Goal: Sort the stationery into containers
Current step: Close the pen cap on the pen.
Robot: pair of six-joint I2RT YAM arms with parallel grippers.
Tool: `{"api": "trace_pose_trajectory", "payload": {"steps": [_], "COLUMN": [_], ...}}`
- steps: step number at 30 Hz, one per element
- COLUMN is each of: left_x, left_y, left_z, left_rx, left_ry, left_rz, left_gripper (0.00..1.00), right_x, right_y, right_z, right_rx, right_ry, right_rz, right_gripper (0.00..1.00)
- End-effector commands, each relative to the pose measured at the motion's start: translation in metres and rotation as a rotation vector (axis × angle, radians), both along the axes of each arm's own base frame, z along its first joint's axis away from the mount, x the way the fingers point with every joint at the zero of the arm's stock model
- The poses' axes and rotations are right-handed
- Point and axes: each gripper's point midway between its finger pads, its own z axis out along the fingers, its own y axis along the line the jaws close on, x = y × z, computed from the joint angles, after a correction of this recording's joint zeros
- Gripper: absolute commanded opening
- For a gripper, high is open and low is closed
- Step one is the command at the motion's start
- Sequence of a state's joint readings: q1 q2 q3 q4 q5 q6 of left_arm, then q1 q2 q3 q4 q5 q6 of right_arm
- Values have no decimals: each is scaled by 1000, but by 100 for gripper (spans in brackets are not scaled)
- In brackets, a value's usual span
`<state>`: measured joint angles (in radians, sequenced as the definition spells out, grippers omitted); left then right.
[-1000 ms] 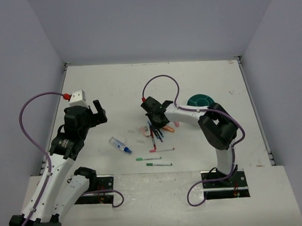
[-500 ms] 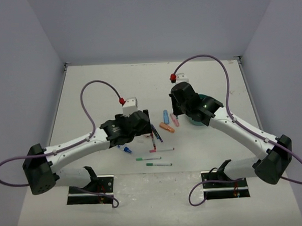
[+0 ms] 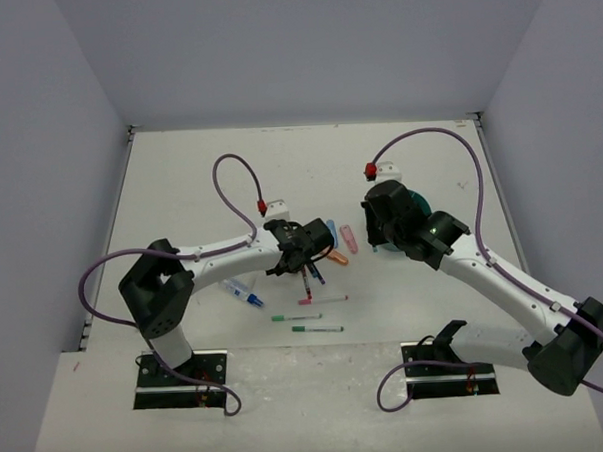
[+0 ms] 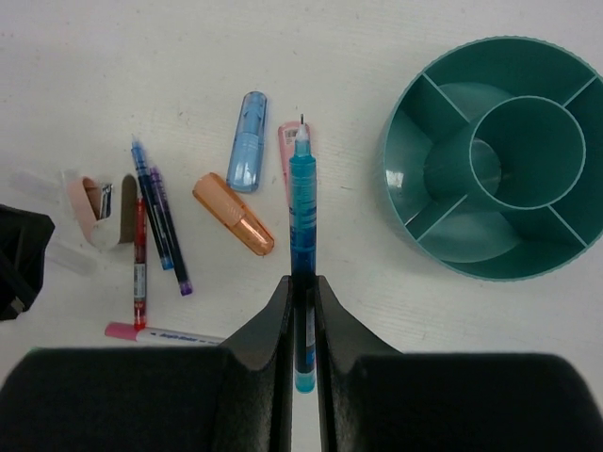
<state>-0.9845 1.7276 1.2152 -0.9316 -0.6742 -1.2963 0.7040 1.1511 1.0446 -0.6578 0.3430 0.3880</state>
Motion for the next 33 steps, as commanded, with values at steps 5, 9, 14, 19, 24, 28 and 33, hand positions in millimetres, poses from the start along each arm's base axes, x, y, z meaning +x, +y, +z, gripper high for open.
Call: {"api": "trace_pose_trajectory", "payload": {"steps": [5, 9, 14, 19, 24, 28, 33], "left_x": [31, 35, 38, 40, 40, 40, 36], "left_y": [9, 7, 14, 14, 8, 6, 8], "left_z": [-3, -16, -25, -35, -44, -47, -53], "left_rx": [-34, -42, -36, -42, -53, -58, -55], "left_ry": [-28, 8, 21, 36, 56, 62, 71], "left_rz": [56, 57, 71, 69, 56, 53, 53], "left_gripper": [40, 37, 29, 28, 27, 26, 24], "right_x": [4, 7, 7, 7, 6, 5, 5], "right_y": [7, 11, 12, 13, 13, 14, 14], "right_z": [5, 1, -1, -2, -3, -4, -5], "right_rx": [27, 22, 20, 19, 14, 10, 10], "right_ry": [-19, -6, 1, 5, 9, 17, 20], "right_rz": [23, 30, 33, 41, 45, 54, 58], "right_gripper": [0, 0, 0, 0, 0, 0, 0]}}
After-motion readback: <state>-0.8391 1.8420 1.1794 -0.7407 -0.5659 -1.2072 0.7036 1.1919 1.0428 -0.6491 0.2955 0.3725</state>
